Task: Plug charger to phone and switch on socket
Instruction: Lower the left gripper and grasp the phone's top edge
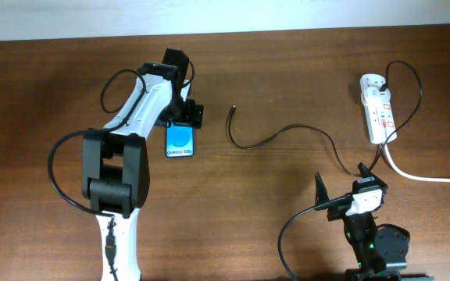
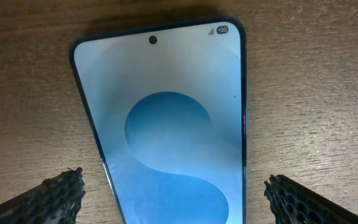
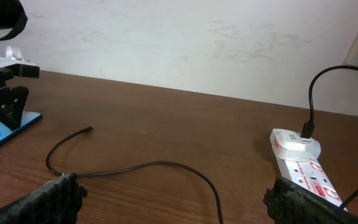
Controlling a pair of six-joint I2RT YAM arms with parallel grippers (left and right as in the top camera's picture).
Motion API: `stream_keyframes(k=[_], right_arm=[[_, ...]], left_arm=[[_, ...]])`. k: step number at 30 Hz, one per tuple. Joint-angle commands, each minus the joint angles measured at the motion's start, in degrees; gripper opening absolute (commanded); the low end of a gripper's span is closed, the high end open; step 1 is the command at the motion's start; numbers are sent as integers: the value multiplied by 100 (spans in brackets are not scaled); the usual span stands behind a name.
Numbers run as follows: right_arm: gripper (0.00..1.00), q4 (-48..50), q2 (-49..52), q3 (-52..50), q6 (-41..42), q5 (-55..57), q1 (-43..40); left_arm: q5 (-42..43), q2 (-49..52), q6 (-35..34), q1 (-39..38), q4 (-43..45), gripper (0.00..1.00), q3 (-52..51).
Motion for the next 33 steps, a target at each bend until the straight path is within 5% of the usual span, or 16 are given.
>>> stream_keyframes(k=[1, 25, 33], right_arm=[[98, -28, -17, -31, 39, 28, 42], [98, -28, -17, -31, 39, 28, 42], [98, -28, -17, -31, 39, 28, 42]], left_arm=[[-22, 66, -129, 22, -70, 99, -37], [90, 337, -367, 48, 162, 100, -334], [85, 356, -367, 48, 162, 83, -341]])
